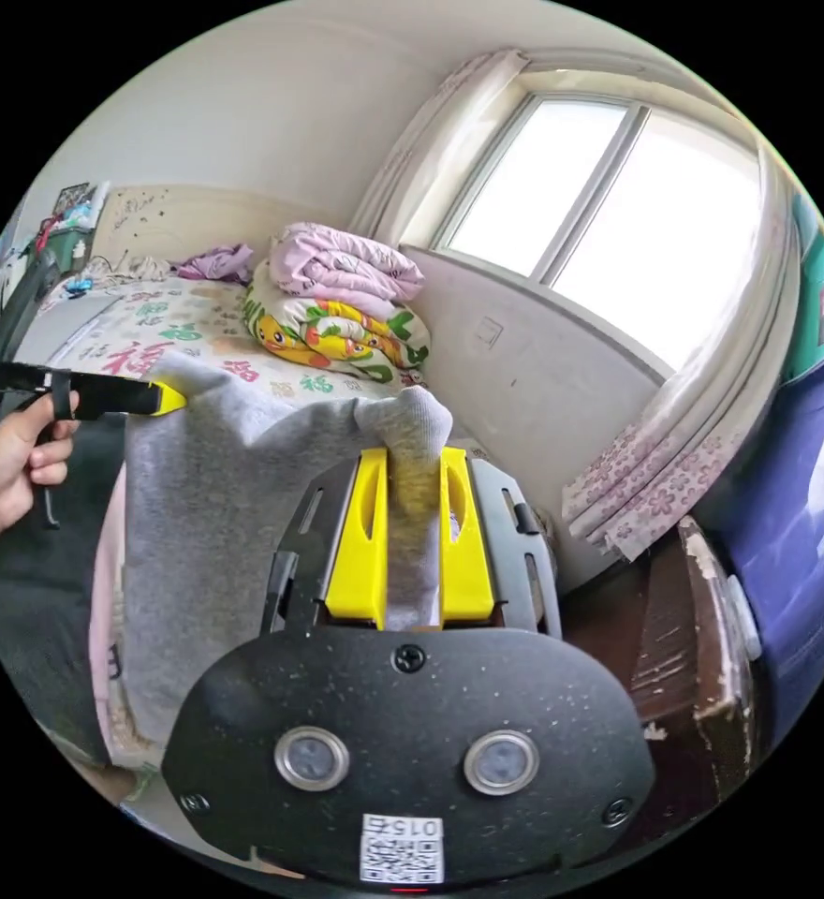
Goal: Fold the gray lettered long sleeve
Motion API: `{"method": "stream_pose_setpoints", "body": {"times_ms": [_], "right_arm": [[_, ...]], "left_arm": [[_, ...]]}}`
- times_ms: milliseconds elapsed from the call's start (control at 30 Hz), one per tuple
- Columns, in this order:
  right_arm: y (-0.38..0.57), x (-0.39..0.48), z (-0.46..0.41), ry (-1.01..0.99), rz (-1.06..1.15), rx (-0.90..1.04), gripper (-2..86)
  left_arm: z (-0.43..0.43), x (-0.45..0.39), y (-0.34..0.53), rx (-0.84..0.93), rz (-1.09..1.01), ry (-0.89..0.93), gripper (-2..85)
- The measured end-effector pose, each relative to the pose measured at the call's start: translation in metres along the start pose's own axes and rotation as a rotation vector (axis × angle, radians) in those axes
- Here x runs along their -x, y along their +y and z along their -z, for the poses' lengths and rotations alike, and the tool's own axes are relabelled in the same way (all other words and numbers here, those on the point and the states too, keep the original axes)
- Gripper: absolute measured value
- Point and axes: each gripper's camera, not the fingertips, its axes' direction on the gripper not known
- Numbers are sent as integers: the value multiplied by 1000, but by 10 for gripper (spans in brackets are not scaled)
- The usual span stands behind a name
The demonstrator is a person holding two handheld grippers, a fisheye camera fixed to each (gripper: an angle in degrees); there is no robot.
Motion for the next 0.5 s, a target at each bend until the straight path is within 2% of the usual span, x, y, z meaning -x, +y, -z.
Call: {"method": "stream_pose_setpoints", "body": {"times_ms": [100, 233, 400, 500], "right_arm": [[-15, 40, -97, 82, -9, 101, 90], [5, 51, -209, 131, -53, 227, 90], [36, 3, -219, 28, -167, 161, 89], [41, -2, -179, 86, -157, 103, 74]], "left_arm": [[-44, 31, -3, 59, 6, -49, 47], [-94, 75, 4, 175, 132, -69, 36], [-123, 77, 6, 236, 94, -139, 51], [-107, 75, 12, 153, 69, -102, 55]]}}
